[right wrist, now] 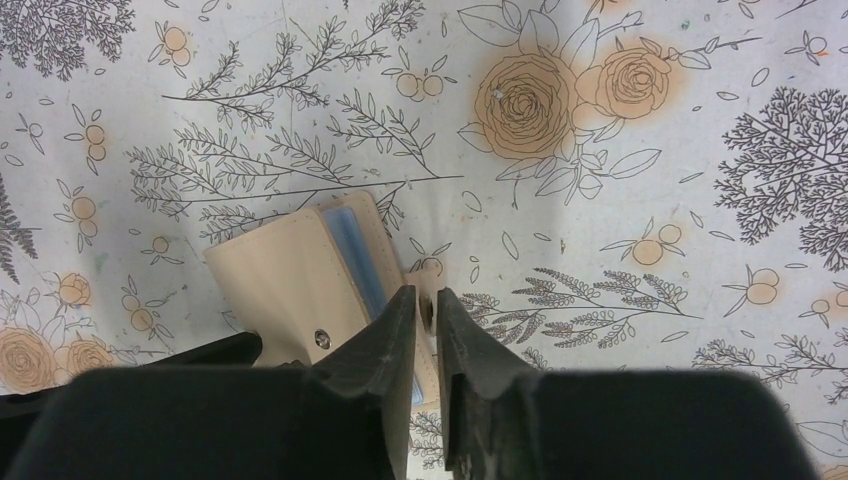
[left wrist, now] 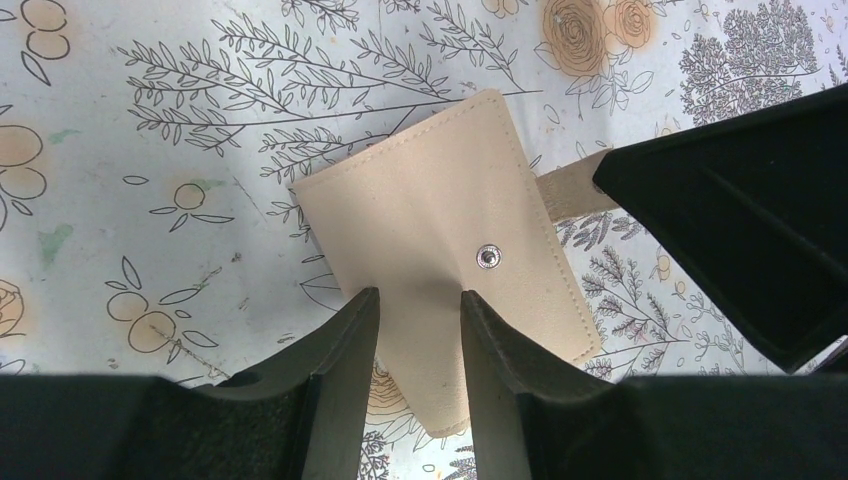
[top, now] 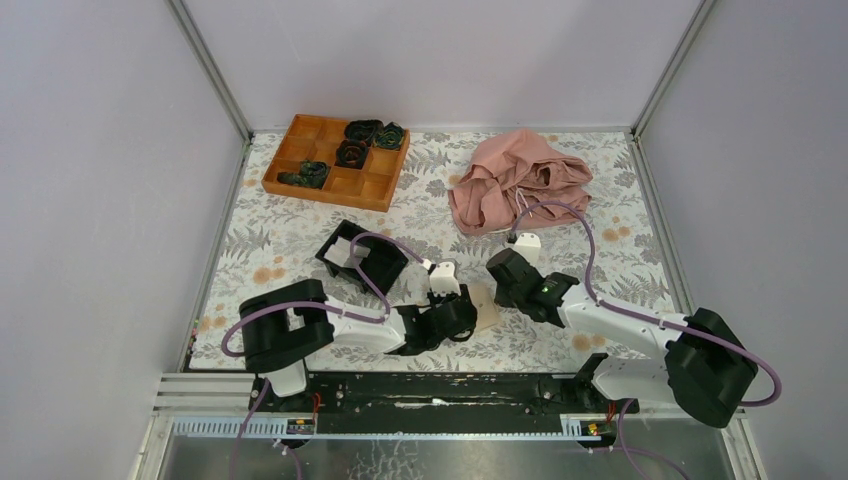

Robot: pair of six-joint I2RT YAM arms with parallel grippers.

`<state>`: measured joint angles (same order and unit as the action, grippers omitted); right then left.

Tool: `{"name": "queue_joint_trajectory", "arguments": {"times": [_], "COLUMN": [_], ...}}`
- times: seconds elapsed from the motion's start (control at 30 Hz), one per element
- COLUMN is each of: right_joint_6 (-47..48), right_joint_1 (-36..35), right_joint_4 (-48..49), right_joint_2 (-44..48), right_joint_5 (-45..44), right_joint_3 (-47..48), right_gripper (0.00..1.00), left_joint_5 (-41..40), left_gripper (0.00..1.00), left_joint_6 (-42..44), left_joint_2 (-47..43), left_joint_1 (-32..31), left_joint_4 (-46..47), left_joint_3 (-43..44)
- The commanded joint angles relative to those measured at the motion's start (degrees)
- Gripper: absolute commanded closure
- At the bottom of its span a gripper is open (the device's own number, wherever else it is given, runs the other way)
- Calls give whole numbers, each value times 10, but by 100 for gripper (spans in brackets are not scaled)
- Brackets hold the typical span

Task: Put the credit cards into the card holder
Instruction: Close the card holder at the center of the board.

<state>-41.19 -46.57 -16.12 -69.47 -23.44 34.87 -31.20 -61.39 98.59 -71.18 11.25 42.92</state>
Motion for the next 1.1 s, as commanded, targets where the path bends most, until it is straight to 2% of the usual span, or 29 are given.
{"name": "queue_joint_trajectory", "arguments": {"times": [0.0,0.2,0.87,1.07], "right_joint_6": [5,12,23,22], "right_joint_1": [-7,-6,-6,-6], "right_joint_4": [-7,-15,0,4], "right_joint_2": [24,42,17,15], "right_joint_5": [-24,-29,-5,-1], "right_joint_3": [14,14,11,6], "right_gripper": [76,72,74,78], "left_joint_5": [-1,2,-2,-3], "left_gripper": [56,56,56,56], "left_joint_6": [5,2,7,7], "left_joint_2": [1,16,23,22], "left_joint_1": [-8,-8,-8,-9], "left_joint_4": [-63,-69,-86,-87], "left_joint_3": [-10,-4,11,9]}}
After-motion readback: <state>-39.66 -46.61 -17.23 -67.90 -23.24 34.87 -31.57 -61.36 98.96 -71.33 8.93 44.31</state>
